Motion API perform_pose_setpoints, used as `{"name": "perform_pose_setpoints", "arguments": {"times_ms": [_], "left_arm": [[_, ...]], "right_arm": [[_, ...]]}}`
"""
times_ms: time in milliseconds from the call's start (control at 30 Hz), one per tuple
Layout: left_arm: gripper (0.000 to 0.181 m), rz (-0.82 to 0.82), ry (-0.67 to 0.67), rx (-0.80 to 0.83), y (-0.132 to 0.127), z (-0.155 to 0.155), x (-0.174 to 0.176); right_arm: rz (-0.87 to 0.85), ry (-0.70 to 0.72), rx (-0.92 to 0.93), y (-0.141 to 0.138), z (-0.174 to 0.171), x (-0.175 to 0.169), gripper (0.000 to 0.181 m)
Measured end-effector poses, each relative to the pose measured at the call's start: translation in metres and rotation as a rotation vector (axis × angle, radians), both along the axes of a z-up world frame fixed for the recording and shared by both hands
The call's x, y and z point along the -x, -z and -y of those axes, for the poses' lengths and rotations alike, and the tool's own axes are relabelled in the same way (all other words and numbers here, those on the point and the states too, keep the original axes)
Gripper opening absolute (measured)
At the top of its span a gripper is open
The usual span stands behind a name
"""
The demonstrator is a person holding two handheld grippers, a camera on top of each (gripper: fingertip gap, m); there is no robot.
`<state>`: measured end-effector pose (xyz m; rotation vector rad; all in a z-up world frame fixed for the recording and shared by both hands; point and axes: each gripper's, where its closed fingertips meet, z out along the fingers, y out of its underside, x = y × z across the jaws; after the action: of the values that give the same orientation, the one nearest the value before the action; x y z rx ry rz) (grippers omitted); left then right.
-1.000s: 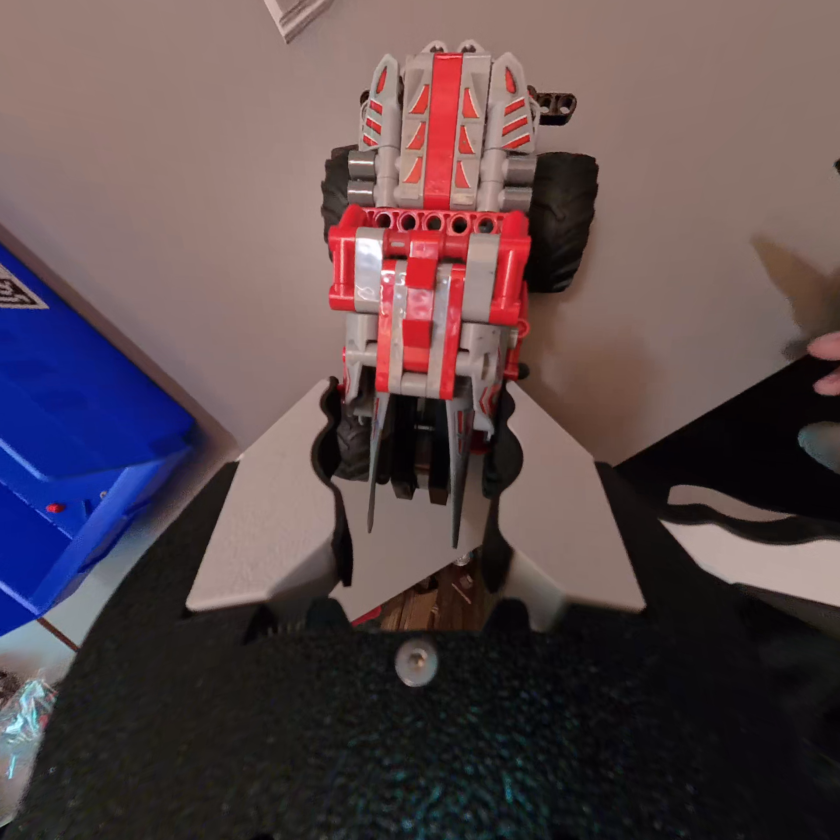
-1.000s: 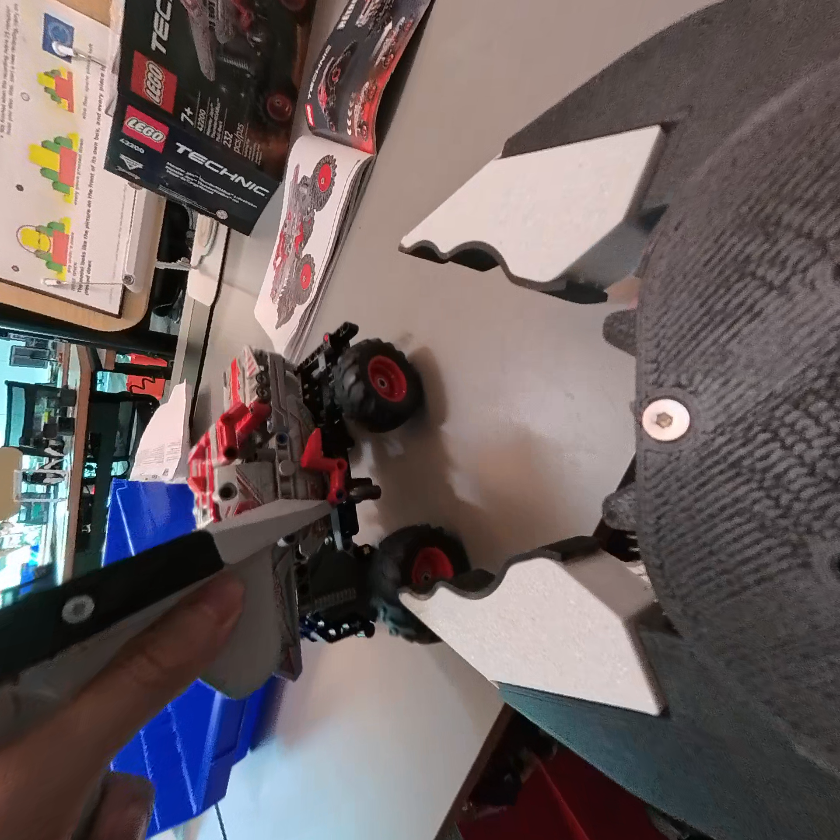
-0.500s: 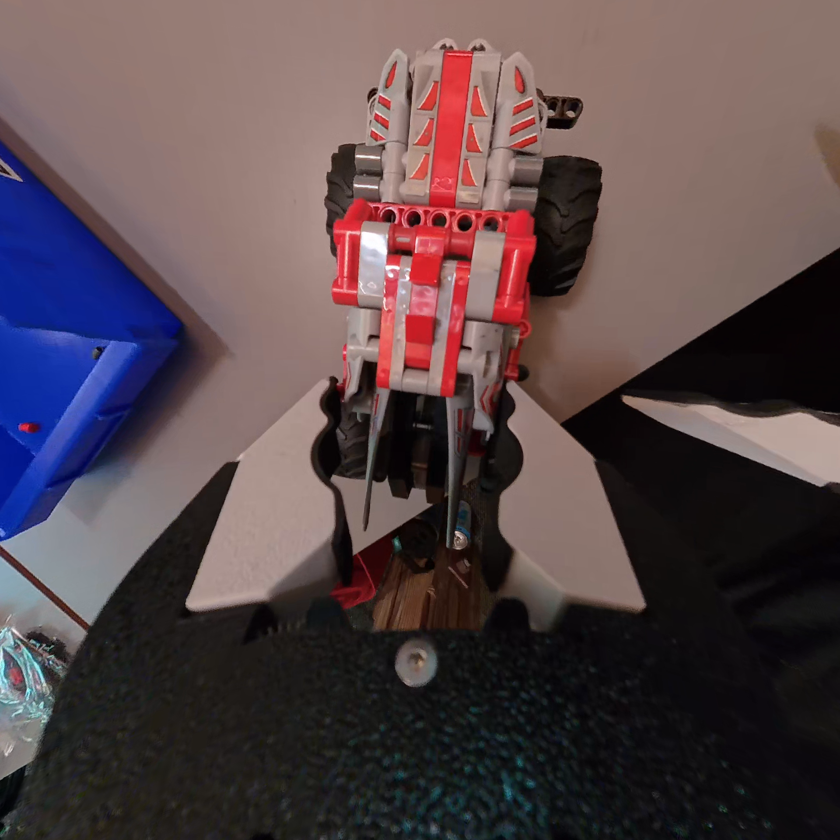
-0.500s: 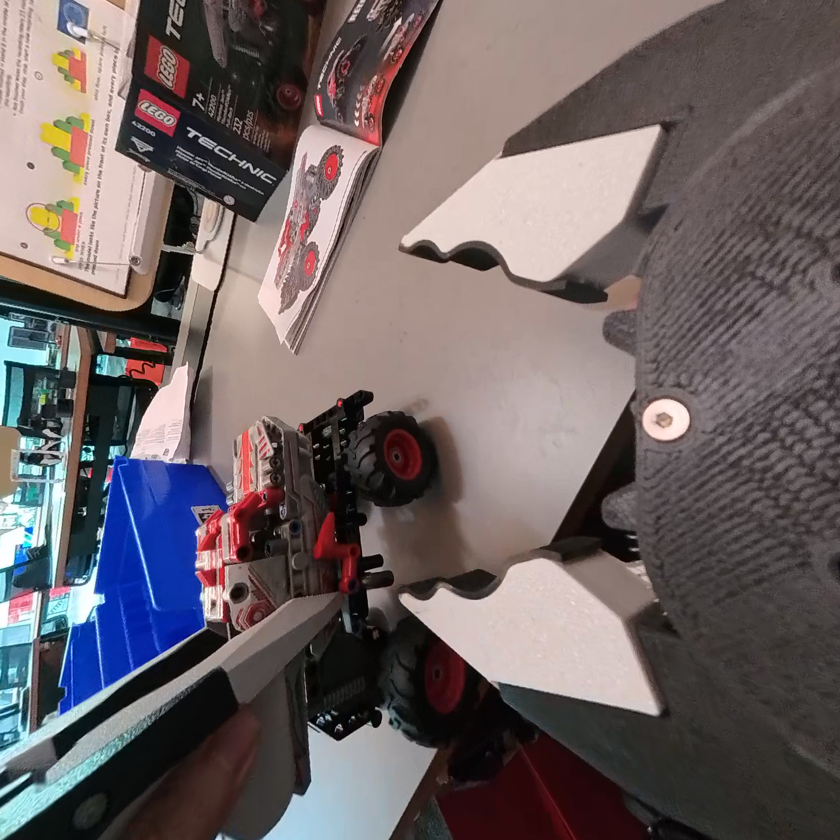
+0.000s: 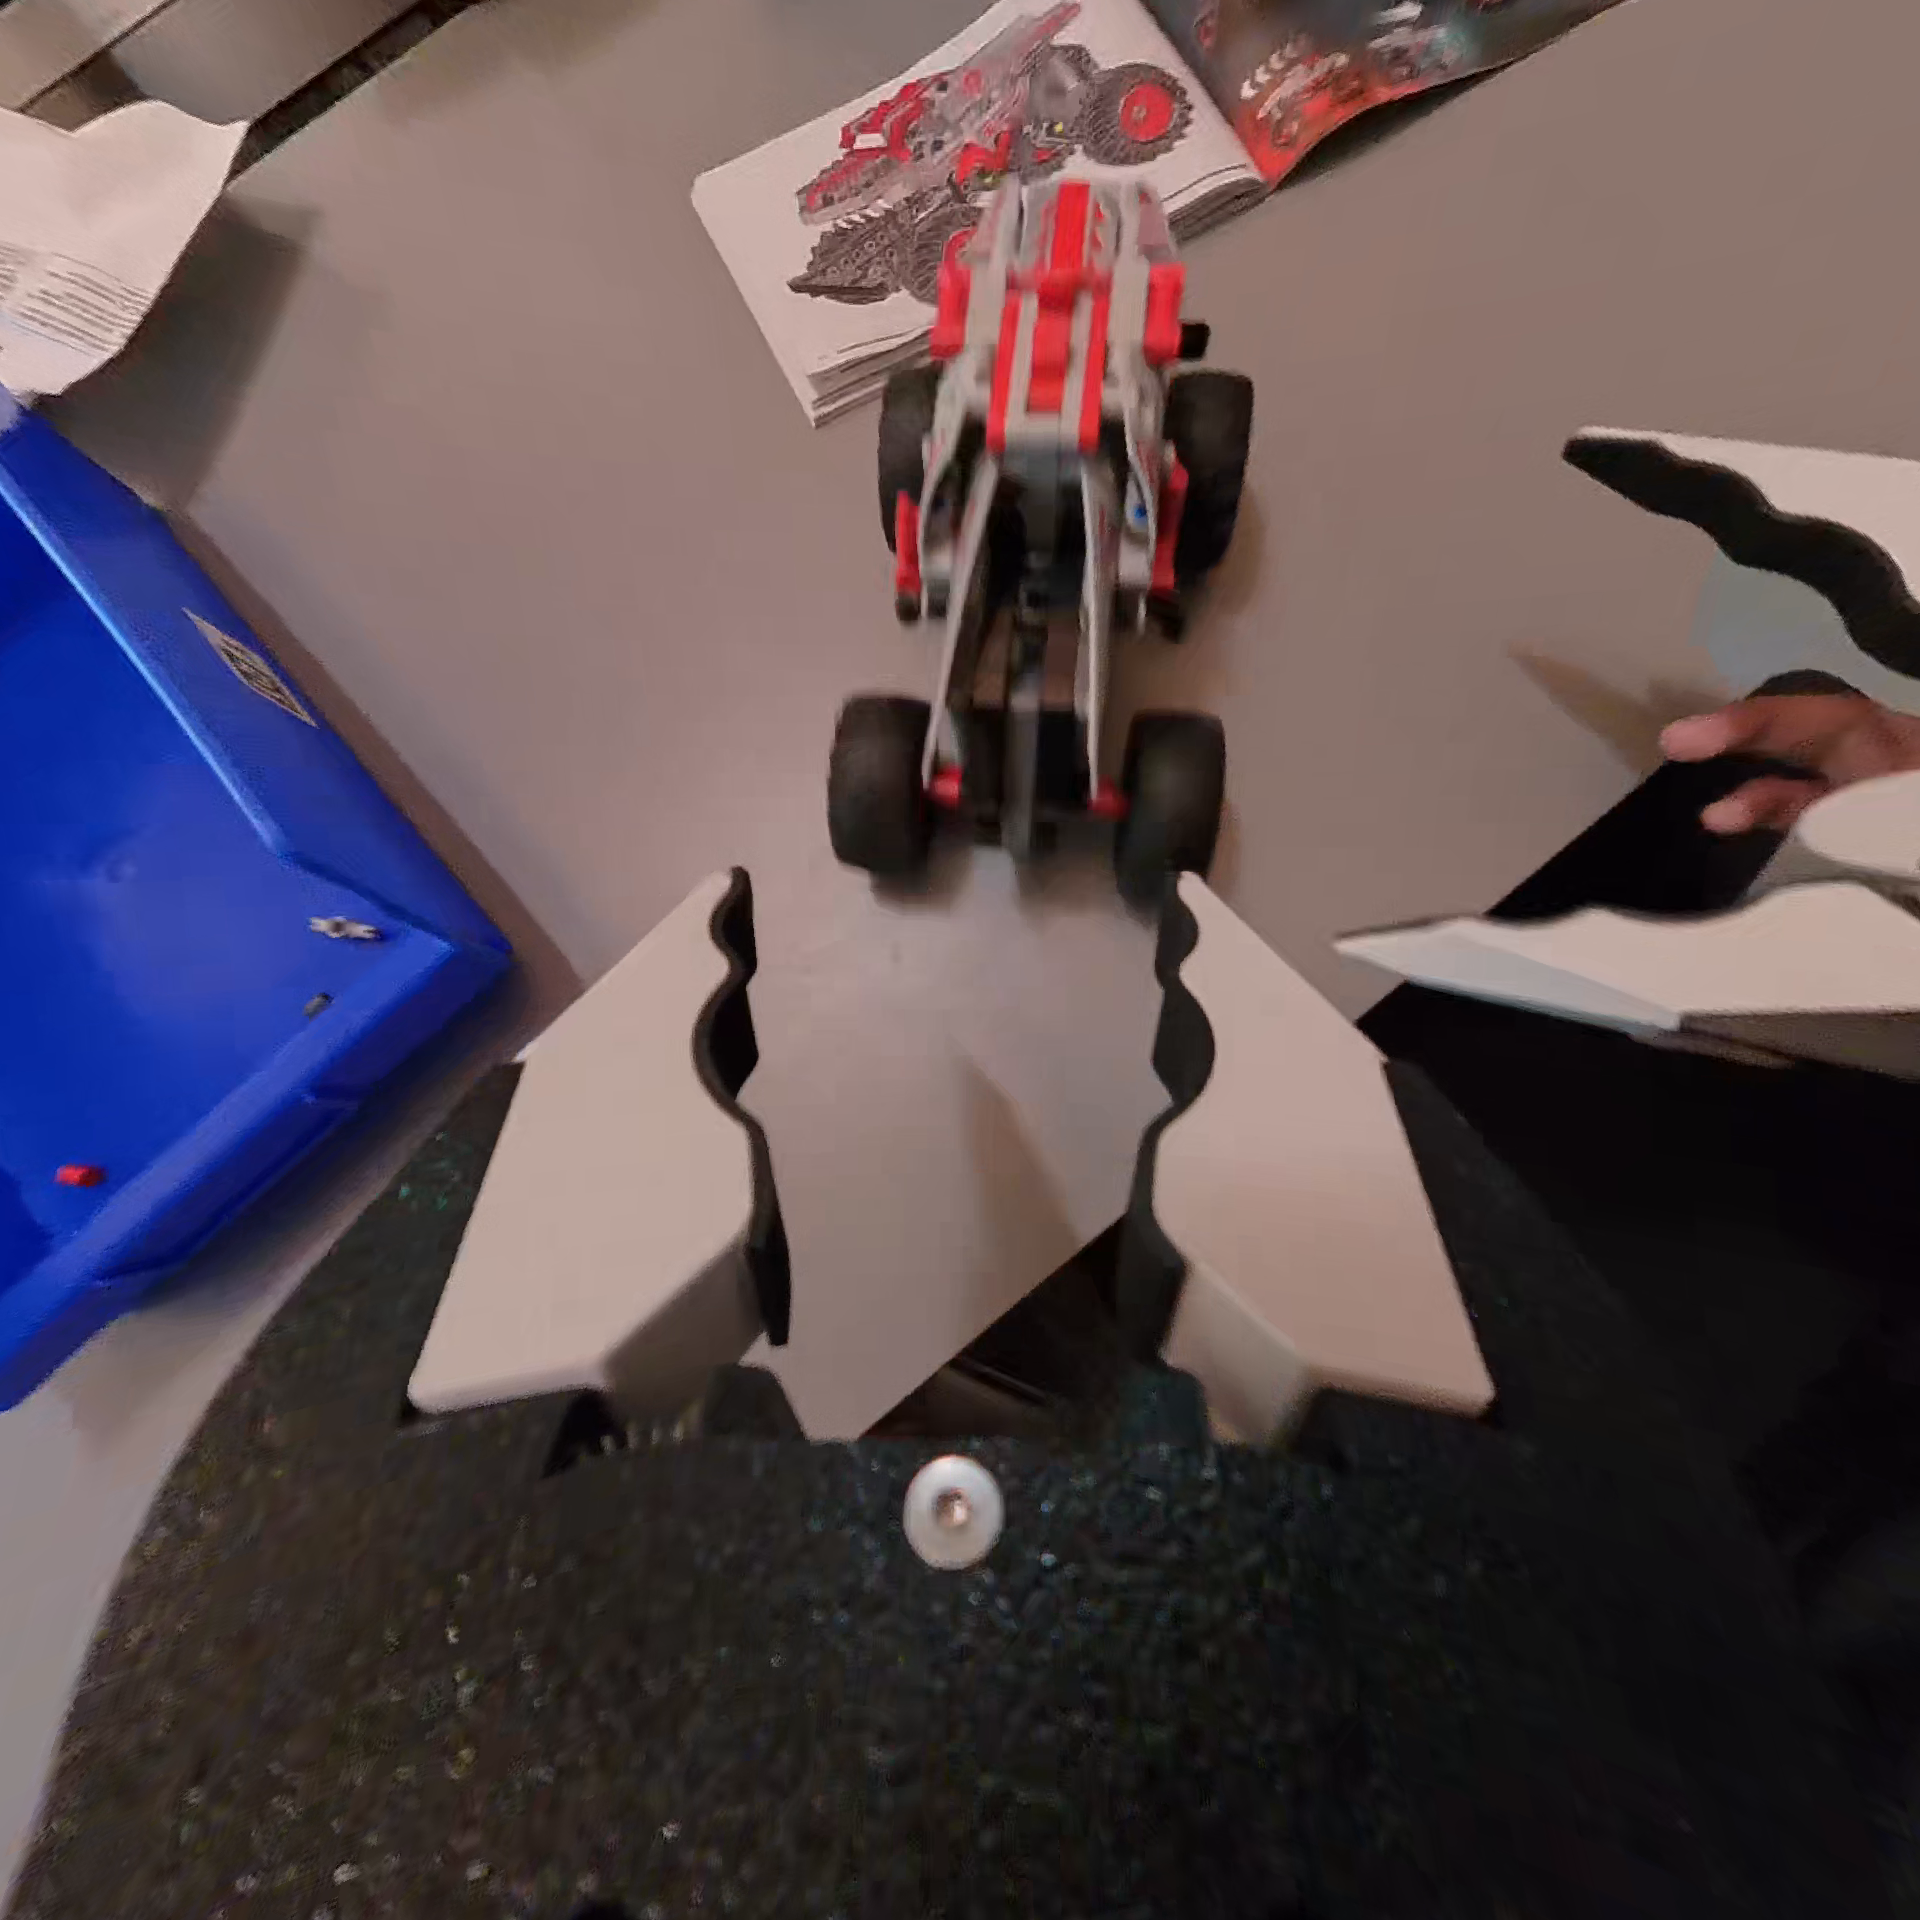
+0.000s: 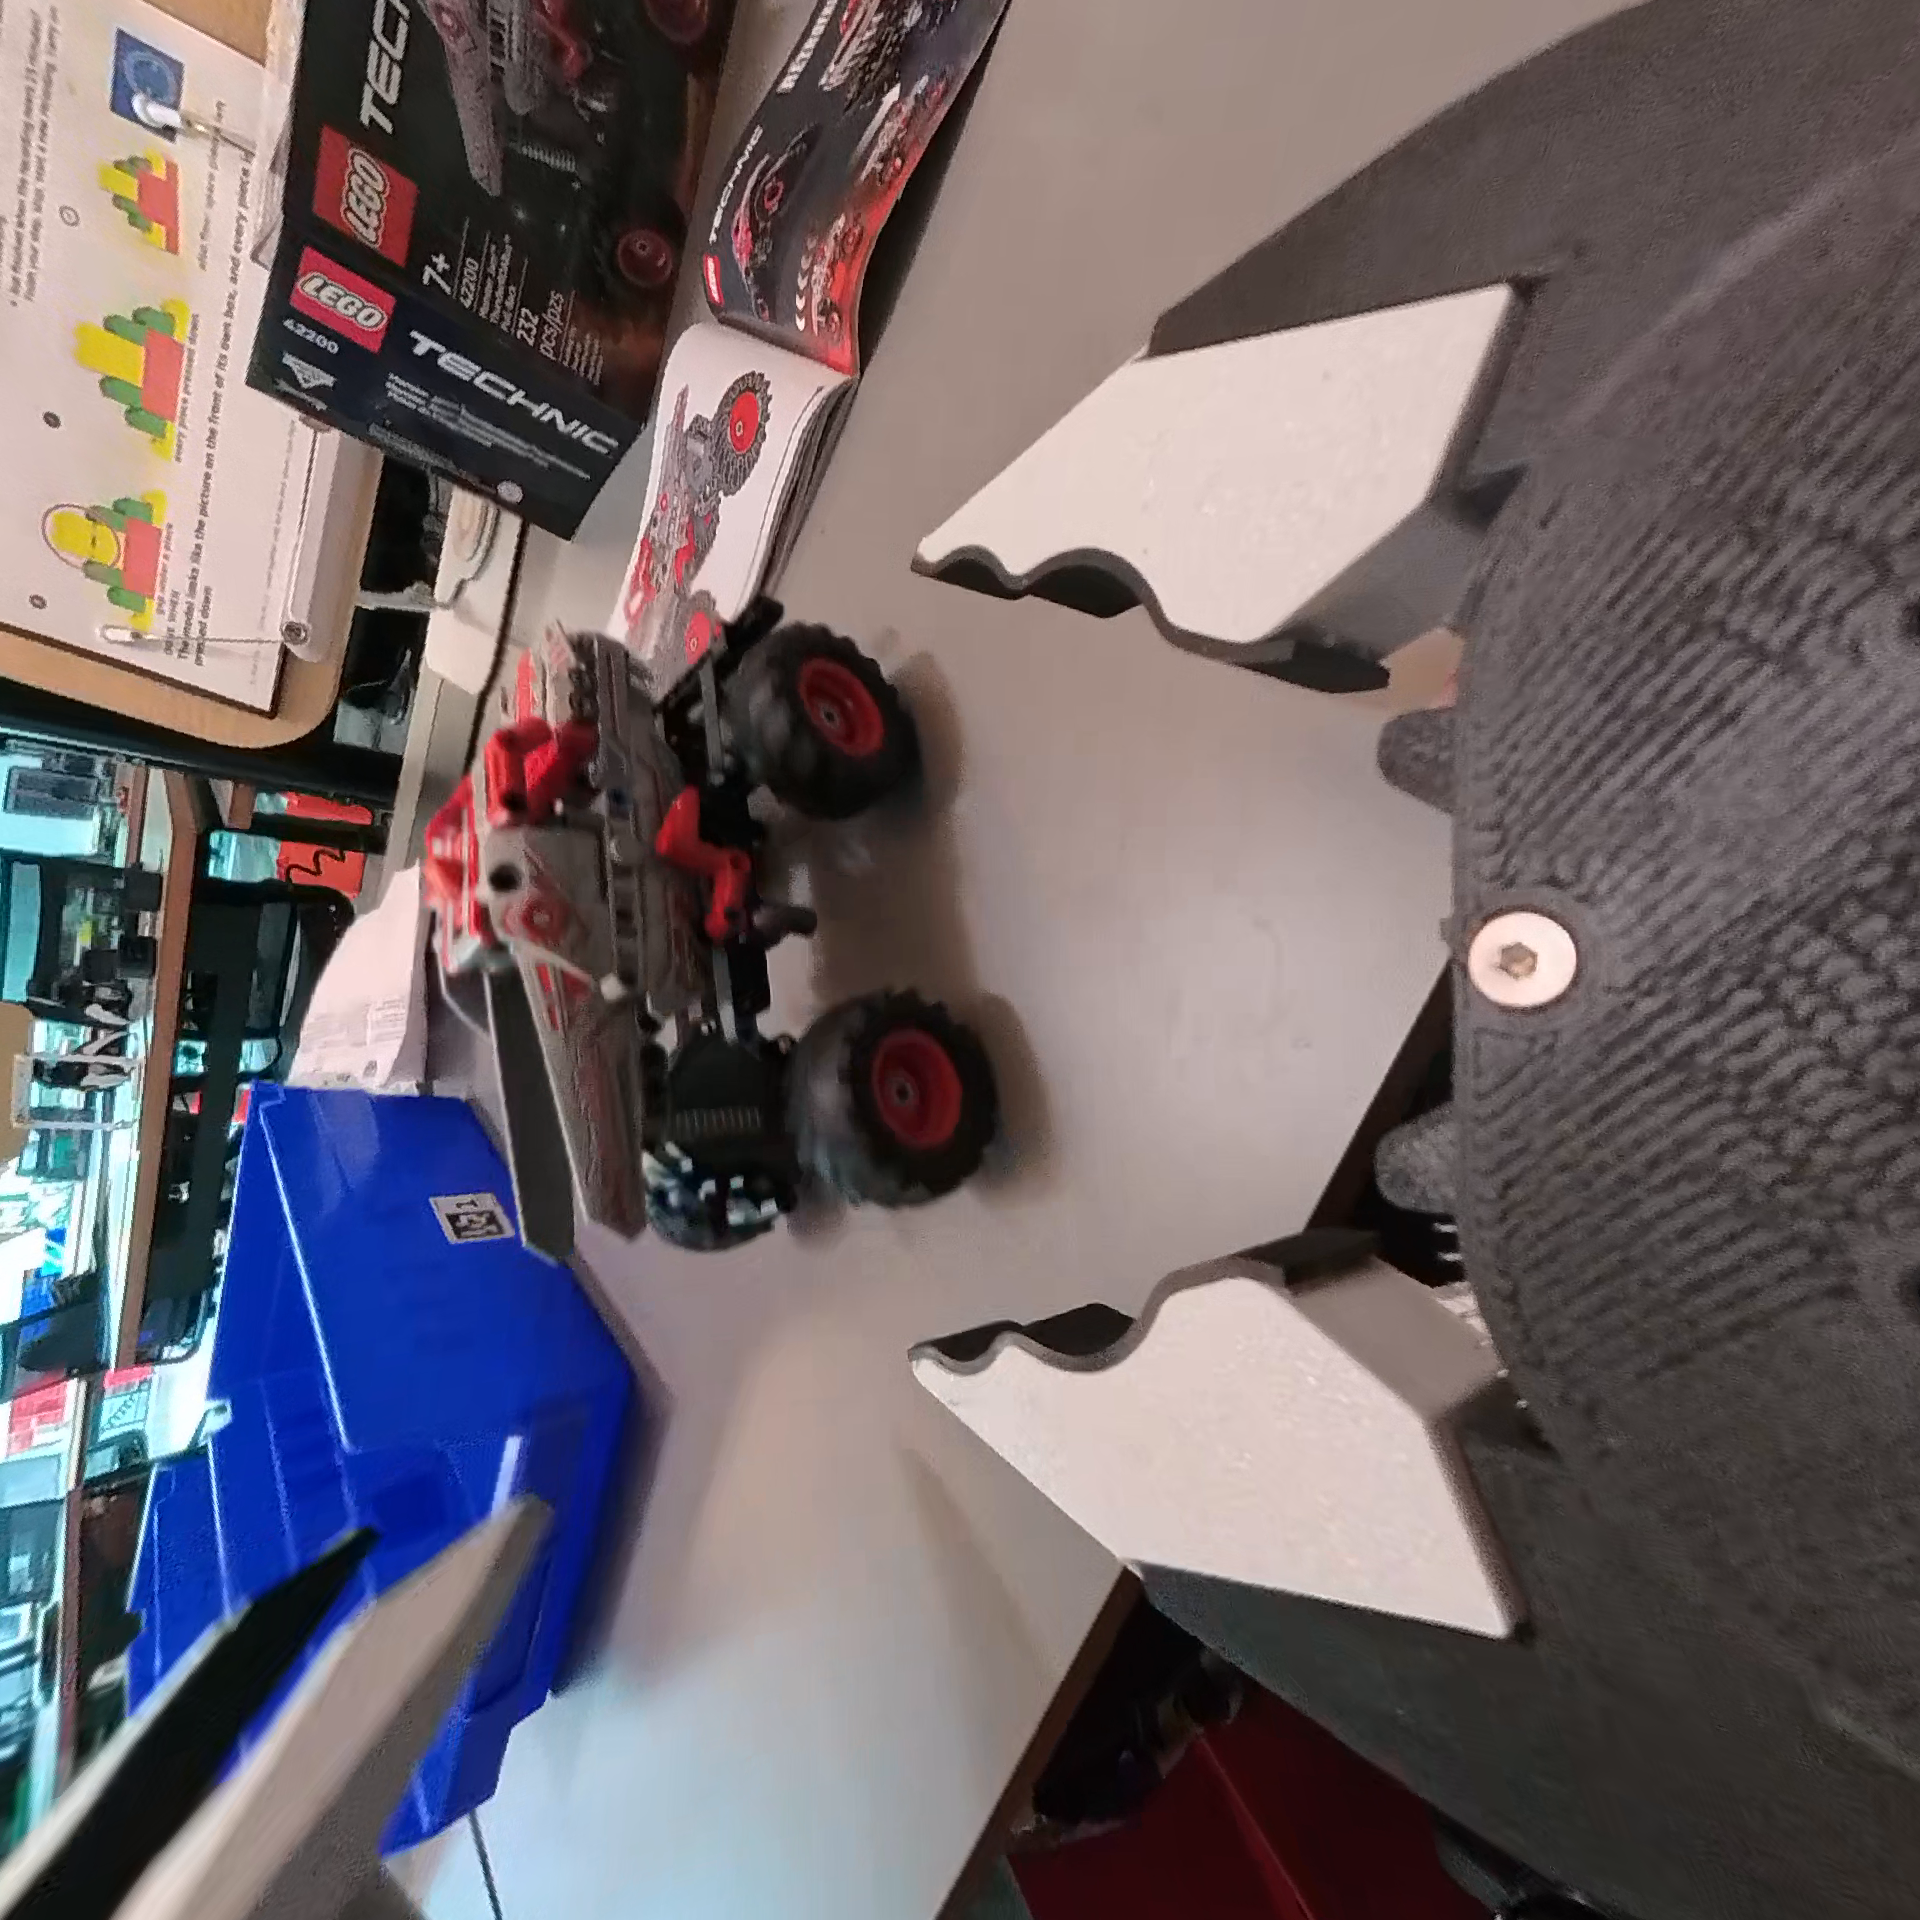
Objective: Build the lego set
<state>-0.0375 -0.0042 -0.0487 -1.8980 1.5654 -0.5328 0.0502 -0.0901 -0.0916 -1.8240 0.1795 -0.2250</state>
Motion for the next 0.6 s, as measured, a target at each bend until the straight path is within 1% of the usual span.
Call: {"name": "perform_pose_setpoints", "arguments": {"times_ms": [67,167,267,333,433,600], "left_arm": [[0.075,0.011,-0.005,0.021,0.012,0.004,0.007],[0.075,-0.007,0.003,0.062,0.037,0.012,0.015],[0.075,-0.034,0.015,0.103,0.060,0.021,0.020],[0.075,-0.052,0.022,0.122,0.071,0.025,0.021],[0.074,-0.061,0.039,0.113,0.076,0.029,0.018],[0.071,-0.040,0.072,0.070,0.071,0.032,0.001]], "right_arm": [[-0.006,0.015,-0.002,-0.002,0.002,-0.007,0.136],[-0.010,0.047,-0.010,-0.007,0.006,-0.021,0.136],[-0.017,0.085,-0.013,-0.011,0.010,-0.037,0.136],[-0.023,0.101,-0.018,-0.015,0.012,-0.045,0.136],[-0.016,0.131,-0.025,-0.021,0.014,-0.058,0.136],[-0.002,0.180,-0.035,-0.029,0.012,-0.075,0.136]]}}
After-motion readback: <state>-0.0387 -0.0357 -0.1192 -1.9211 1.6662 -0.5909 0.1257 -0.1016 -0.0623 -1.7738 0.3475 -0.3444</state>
